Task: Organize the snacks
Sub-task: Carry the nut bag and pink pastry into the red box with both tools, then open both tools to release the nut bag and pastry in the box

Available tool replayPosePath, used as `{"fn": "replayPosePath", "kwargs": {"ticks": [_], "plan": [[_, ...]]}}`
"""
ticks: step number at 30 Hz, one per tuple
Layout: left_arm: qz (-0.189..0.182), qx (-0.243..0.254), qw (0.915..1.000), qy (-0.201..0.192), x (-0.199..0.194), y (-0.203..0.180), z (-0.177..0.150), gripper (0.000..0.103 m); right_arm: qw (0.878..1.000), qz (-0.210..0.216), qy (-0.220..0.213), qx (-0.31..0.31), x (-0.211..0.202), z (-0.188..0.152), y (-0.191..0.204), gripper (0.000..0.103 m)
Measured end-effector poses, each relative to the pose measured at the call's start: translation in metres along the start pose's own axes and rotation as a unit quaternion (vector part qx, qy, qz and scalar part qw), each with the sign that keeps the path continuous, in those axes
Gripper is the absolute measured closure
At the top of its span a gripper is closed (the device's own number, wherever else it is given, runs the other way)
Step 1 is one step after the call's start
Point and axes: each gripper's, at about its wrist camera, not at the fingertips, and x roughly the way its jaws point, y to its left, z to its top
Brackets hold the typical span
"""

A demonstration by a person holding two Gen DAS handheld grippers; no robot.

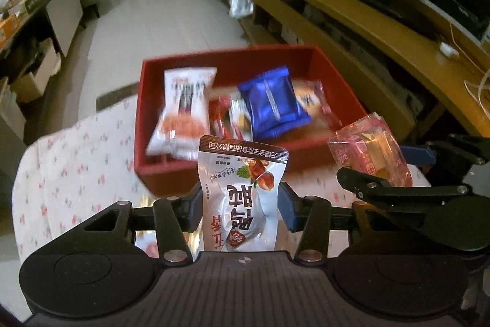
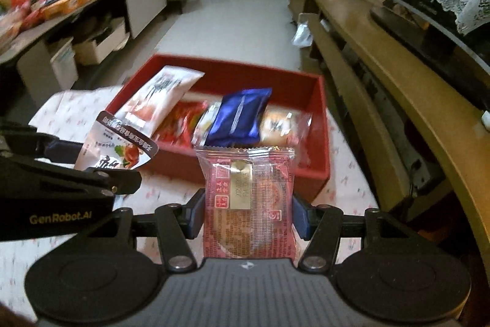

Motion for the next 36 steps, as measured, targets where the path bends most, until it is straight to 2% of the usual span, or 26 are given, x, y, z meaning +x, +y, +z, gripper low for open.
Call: {"fn": "replayPosePath", "kwargs": {"ticks": [6, 14, 24, 36], "plan": [[0.007, -0.006, 0.9998, -0.018, 0.019, 0.003, 0.037, 0.047, 1.0, -0.005, -0.009, 0.025, 0.023, 0.032, -0.015, 0.038], [0.019, -0.016, 0.9995, -0.018, 0.051, 0.011, 0.064, 0.047, 0.999, -0.015, -0.003, 0.036, 0.062, 0.058, -0.022, 0.038], [0.029, -0.025, 0.9993, 0.003, 0.087, 0.014, 0.069, 0.047, 0.999, -0.025, 0.015, 0.031, 0.101, 0.061, -0.026, 0.038], [0.036, -0.021, 0.9991, 0.004, 0.088, 0.012, 0.068, 0.041, 0.999, -0.024, 0.02, 0.038, 0.109, 0.06, -0.03, 0.037]]}}
